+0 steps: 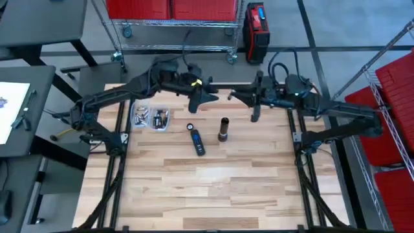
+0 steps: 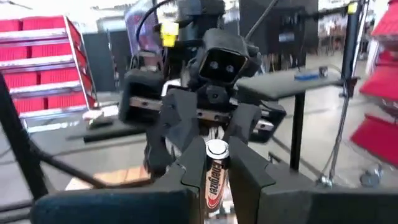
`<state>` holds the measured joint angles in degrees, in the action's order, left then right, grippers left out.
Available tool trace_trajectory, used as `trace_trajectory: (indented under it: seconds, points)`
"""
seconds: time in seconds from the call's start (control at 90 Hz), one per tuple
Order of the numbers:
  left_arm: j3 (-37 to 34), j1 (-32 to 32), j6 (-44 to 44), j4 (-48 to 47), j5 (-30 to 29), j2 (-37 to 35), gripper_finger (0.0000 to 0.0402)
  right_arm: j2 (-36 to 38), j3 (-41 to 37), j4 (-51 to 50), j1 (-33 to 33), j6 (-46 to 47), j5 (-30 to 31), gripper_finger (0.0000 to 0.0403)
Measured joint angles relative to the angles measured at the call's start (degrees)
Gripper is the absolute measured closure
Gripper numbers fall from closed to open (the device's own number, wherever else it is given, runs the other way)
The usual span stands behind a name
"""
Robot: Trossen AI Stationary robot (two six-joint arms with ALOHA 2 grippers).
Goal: Insert battery
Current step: Insert the silver battery into the flashlight's battery compartment
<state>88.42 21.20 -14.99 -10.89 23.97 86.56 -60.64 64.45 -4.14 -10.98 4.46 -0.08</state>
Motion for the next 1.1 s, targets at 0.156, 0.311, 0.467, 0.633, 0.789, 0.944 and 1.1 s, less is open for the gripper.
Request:
trace_trajectory:
  seconds: [0.156,0.311,0.467,0.633,0.789,0.944,1.1]
  points:
    - [0.0,0.1,2.6,-5.7,0.0,0.0,0.0243,0.2,0.0,-11.3,1.4,-0.3,0.5,0.0373]
    - [0.0,0.1,2.7,-7.0,0.0,-0.1,0.0243,-1.8,0.0,-10.4,4.0,-2.7,0.4,0.0373]
    - [0.0,1.0,2.3,-6.7,0.1,-1.8,0.0243,-3.2,-6.0,-5.9,4.4,-0.9,0.4,0.0373]
    - [0.0,1.0,2.5,-6.5,0.1,-3.5,0.0243,-2.7,-16.2,7.4,4.1,2.9,2.0,0.0373]
    - [0.0,1.0,2.7,-6.3,0.1,-4.1,0.0243,-2.7,-22.2,14.8,3.3,5.0,3.2,0.0373]
    - [0.0,1.0,2.3,-6.6,0.1,-4.1,0.0243,-2.8,-22.9,15.8,2.6,3.3,5.6,0.0373]
    - [0.0,1.0,2.2,-6.6,0.1,-4.1,0.0243,-3.5,-22.9,14.9,2.0,2.6,5.8,0.0373]
